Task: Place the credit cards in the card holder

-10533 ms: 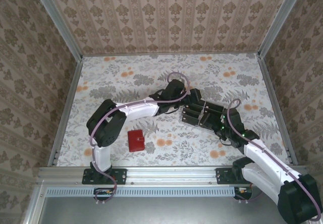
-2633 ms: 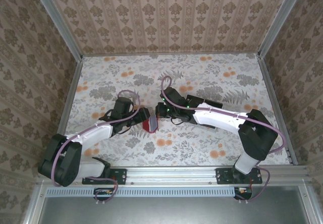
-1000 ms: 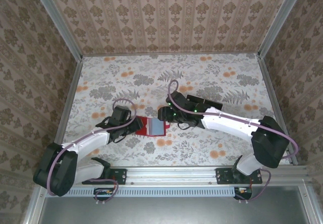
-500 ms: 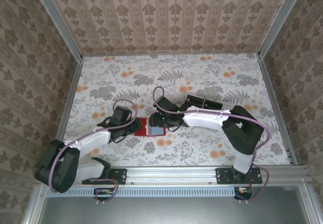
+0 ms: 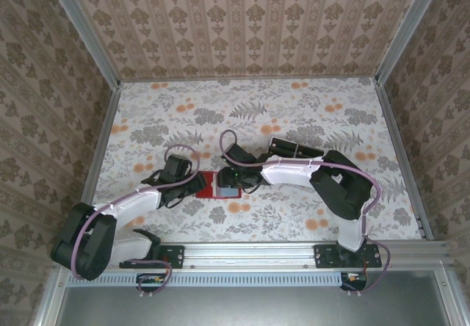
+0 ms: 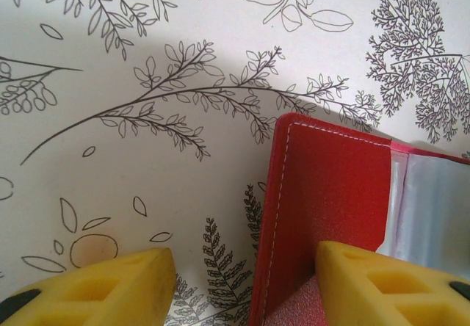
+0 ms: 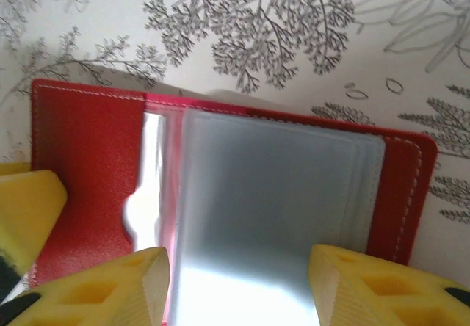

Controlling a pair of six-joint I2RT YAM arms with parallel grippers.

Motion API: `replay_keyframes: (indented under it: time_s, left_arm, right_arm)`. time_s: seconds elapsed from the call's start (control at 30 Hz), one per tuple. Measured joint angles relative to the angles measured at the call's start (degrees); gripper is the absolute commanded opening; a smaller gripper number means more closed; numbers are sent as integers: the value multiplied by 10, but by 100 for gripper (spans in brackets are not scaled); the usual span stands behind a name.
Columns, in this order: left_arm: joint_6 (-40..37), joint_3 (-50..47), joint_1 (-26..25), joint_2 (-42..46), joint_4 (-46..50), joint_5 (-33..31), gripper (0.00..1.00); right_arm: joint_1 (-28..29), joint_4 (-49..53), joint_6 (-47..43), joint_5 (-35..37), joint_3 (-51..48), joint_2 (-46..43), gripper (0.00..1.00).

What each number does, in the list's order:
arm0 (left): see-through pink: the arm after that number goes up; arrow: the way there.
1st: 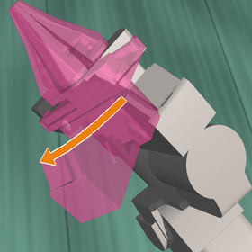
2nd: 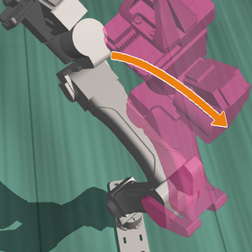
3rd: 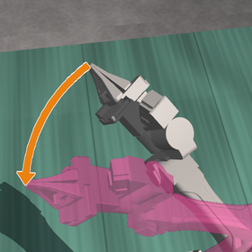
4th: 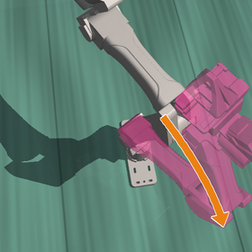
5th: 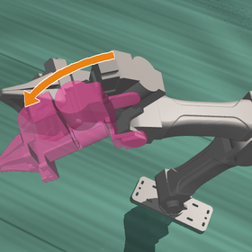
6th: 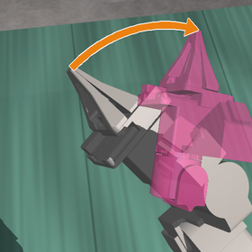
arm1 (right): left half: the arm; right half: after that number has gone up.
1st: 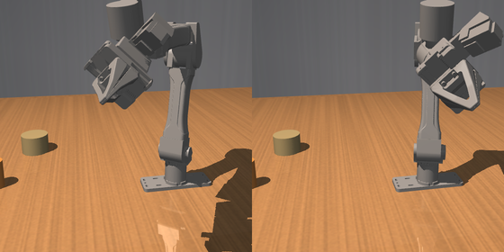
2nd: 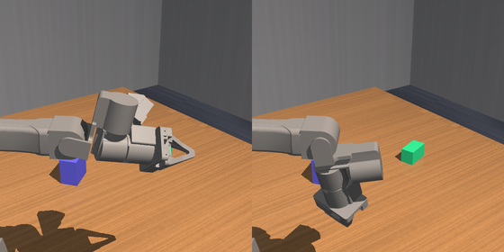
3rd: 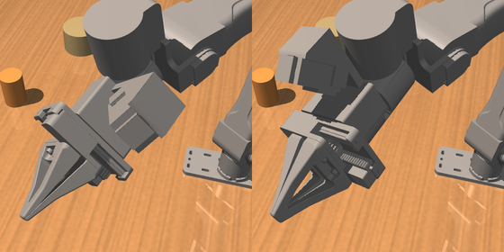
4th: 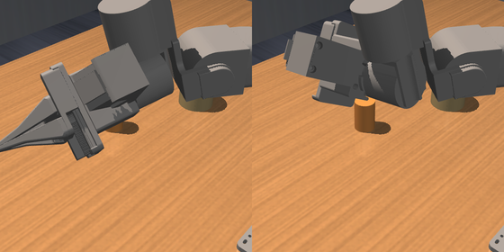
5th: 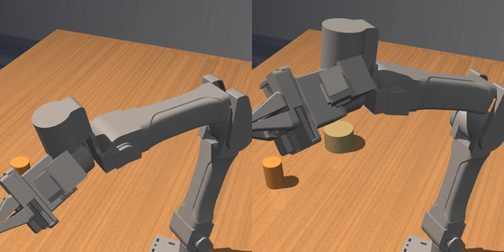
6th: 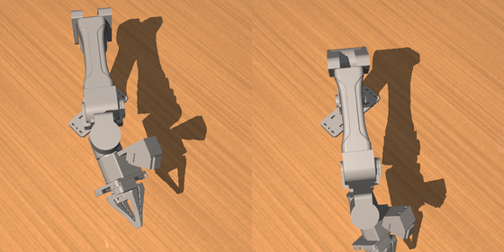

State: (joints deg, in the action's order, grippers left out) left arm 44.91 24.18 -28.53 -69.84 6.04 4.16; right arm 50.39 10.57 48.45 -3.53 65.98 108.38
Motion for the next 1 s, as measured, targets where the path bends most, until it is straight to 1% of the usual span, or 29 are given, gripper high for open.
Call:
replay_keyframes:
  time_s: [0.17,0.27,0.4,0.53,0.63,0.83,0.93,1.0]
  left_arm:
    - [-4,0,3,-3,-1,-1,57]
    - [-8,3,9,-4,0,7,60]
    - [-16,9,31,-4,2,33,67]
    - [-32,12,62,11,8,19,71]
    - [-41,12,76,47,27,7,71]
    - [-49,8,75,133,52,6,68]
    - [-49,-8,63,177,55,7,66]
    - [-48,-20,45,198,60,7,66]
  right_arm:
    - [0,-24,11,-15,0,8,57]
    - [0,-41,18,-26,3,16,57]
    - [0,-59,30,-35,4,22,57]
    - [-2,-71,42,-41,4,24,57]
    - [-3,-78,49,-45,3,24,57]
    - [-3,-84,63,-47,2,24,58]
    - [-4,-92,73,-50,2,26,59]
    - [-5,-98,78,-53,2,30,59]
